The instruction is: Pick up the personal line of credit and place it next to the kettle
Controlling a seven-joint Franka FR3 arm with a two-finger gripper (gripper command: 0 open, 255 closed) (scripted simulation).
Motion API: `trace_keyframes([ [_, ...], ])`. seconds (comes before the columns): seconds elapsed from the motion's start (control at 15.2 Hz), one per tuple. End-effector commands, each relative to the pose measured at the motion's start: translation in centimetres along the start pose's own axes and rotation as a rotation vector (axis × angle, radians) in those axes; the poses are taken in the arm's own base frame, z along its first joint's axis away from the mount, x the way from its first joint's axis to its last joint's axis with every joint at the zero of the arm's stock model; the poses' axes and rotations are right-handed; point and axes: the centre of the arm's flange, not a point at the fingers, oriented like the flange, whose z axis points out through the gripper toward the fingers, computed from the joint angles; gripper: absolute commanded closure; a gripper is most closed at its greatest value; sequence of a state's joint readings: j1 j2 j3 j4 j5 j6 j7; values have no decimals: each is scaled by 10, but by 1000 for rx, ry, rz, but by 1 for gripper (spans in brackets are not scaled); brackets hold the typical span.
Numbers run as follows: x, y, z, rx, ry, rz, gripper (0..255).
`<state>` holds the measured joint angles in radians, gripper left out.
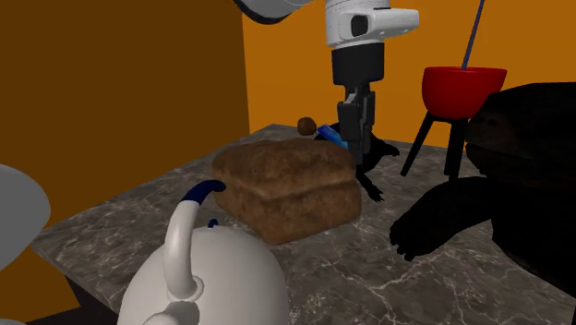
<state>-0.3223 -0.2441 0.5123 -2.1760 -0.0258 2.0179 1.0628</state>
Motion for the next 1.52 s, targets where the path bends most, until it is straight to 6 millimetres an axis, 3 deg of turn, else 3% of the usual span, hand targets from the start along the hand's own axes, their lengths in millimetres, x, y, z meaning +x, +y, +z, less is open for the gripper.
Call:
trace_keyframes([
  [0.0, -2, -2, 13, -6, -5, -2, 255],
  [1.45, -19, -4, 128, -6, -5, -2, 255],
])
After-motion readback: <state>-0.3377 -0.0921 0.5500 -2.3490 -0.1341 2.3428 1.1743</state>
